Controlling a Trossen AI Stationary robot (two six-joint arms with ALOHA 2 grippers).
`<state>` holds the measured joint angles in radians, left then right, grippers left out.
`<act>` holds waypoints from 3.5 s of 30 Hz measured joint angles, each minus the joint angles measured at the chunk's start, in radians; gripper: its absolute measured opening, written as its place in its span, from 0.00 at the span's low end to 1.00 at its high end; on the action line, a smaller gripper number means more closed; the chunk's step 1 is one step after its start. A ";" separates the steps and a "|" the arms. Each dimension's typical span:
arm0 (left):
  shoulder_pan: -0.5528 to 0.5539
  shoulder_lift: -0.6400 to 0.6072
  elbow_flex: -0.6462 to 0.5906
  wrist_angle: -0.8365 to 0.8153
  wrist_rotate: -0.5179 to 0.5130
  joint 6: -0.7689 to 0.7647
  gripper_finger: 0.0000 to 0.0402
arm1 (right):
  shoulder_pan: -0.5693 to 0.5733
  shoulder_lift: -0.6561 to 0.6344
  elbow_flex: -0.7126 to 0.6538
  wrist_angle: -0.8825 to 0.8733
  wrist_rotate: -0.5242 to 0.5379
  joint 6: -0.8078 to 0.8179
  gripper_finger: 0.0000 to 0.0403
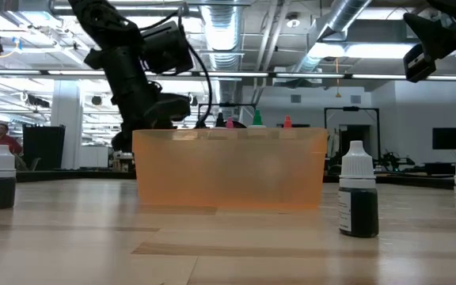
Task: Pick & Place food coloring
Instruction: Put the top small black food coloring bottle into the orange bin, then put the small black food coloring bottle into the orange bin
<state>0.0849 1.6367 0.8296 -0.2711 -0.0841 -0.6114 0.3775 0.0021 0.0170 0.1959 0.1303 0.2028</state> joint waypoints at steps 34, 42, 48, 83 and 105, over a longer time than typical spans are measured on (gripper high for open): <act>-0.217 0.062 0.390 -0.189 -0.018 0.168 0.21 | 0.000 0.000 0.000 -0.008 0.001 0.000 0.29; -0.217 0.157 0.388 -0.186 -0.043 0.186 0.21 | 0.000 0.000 0.000 -0.008 0.001 0.007 0.29; -0.216 0.190 0.388 -0.183 -0.067 0.186 0.21 | 0.000 0.000 0.000 -0.008 0.001 0.007 0.29; -0.219 0.264 0.390 -0.188 -0.099 0.076 0.21 | 0.000 0.000 0.000 -0.011 0.001 0.008 0.29; -0.219 0.263 0.401 -0.195 -0.072 0.095 0.35 | 0.000 0.000 0.000 -0.011 0.000 0.008 0.29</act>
<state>-0.1345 1.8996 1.2304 -0.4656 -0.1558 -0.5167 0.3773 0.0025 0.0170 0.1848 0.1307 0.2108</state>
